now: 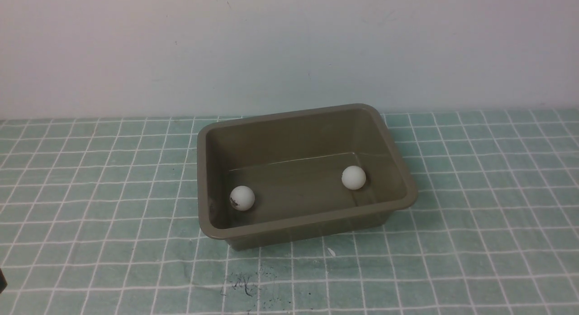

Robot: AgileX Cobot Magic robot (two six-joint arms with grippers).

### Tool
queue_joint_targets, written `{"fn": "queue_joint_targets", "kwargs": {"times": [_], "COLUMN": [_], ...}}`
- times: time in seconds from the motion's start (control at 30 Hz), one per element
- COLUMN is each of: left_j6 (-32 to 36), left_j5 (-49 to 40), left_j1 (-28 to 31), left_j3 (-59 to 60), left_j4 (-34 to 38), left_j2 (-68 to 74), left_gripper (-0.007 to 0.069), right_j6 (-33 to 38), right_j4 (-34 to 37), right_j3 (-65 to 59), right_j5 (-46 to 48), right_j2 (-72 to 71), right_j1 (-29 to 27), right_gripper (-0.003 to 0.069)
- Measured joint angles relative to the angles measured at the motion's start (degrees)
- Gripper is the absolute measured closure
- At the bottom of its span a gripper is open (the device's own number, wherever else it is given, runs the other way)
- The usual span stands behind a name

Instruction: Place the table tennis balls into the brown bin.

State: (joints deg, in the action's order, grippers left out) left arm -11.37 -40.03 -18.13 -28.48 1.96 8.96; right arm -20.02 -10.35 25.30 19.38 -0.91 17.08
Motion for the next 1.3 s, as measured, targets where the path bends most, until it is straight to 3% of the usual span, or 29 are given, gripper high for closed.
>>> {"fn": "queue_joint_targets", "kwargs": {"times": [0.77, 1.03, 1.13, 1.3], "left_j6": [2.46, 14.78, 17.29, 17.93], "left_j5": [2.77, 18.51, 20.03, 17.94], "left_j1": [0.82, 14.30, 16.23, 16.44], "left_j3": [1.94, 22.77, 29.08, 29.91], "left_j4": [-1.45, 0.40, 0.53, 0.53], "left_j2": [-1.02, -8.51, -9.51, -9.56], "left_gripper": [0.0629, 0.0629, 0.0629, 0.0629], "right_j6": [-0.32, -0.32, -0.32, -0.32], "right_j4": [-0.56, -0.58, -0.58, -0.58], "right_j3": [0.00, 0.00, 0.00, 0.00], "right_j5": [0.00, 0.00, 0.00, 0.00], "right_j2": [0.00, 0.00, 0.00, -0.11], "right_j1": [0.00, 0.00, 0.00, 0.00], "right_gripper": [0.0669, 0.0669, 0.0669, 0.0669]}}
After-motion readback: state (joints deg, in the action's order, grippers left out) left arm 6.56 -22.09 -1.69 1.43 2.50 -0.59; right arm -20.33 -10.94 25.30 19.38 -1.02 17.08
